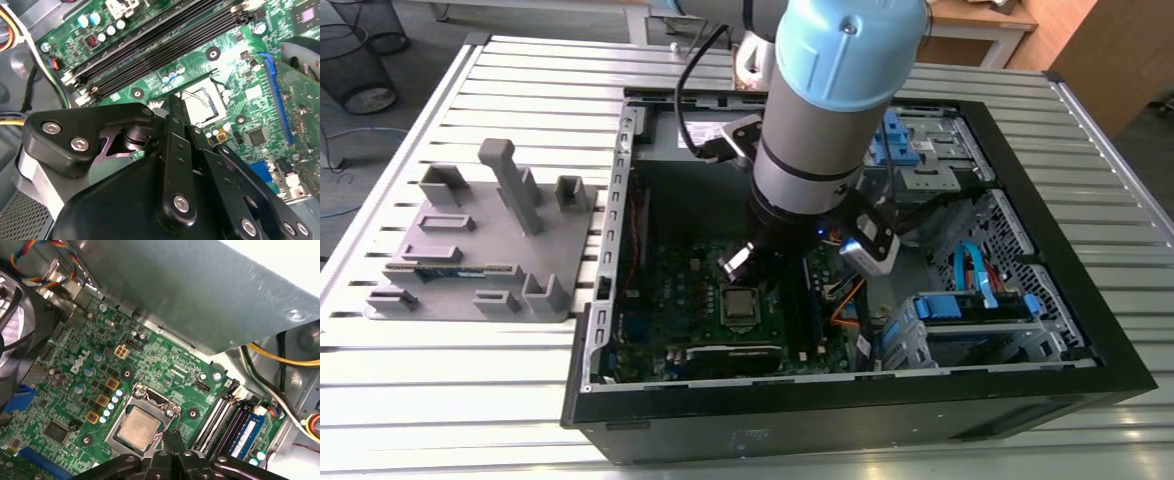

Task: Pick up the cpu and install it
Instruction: 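Install the first cpu locking lever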

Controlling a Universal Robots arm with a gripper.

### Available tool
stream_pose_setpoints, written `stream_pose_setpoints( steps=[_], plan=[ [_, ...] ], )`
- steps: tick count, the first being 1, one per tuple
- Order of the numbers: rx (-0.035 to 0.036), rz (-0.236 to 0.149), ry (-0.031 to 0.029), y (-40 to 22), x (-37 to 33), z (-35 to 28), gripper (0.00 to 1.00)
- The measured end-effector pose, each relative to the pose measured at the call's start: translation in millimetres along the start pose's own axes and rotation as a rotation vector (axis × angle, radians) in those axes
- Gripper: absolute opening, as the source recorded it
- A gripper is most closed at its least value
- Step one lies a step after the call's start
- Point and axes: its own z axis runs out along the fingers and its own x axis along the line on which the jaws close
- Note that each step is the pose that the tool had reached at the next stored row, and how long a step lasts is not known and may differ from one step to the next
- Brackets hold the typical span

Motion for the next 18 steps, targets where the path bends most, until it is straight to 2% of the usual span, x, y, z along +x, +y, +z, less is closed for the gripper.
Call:
stream_pose_setpoints(
  steps=[3,7,10,13,18],
  plan=[
    [0.0139,0.0,0.0075,-0.2,0.0,2.4,0.11],
    [0.0245,0.001,0.0131,-0.5,0.0,6.6,0.11],
    [0.0279,0.001,0.0144,-0.7,0.0,10.1,0.11],
    [0.028,0.001,0.0142,-1.8,0.8,10.4,0.11],
    [0.0282,0.0,0.0142,-8.3,4.7,10.0,0.11]
  ],
)
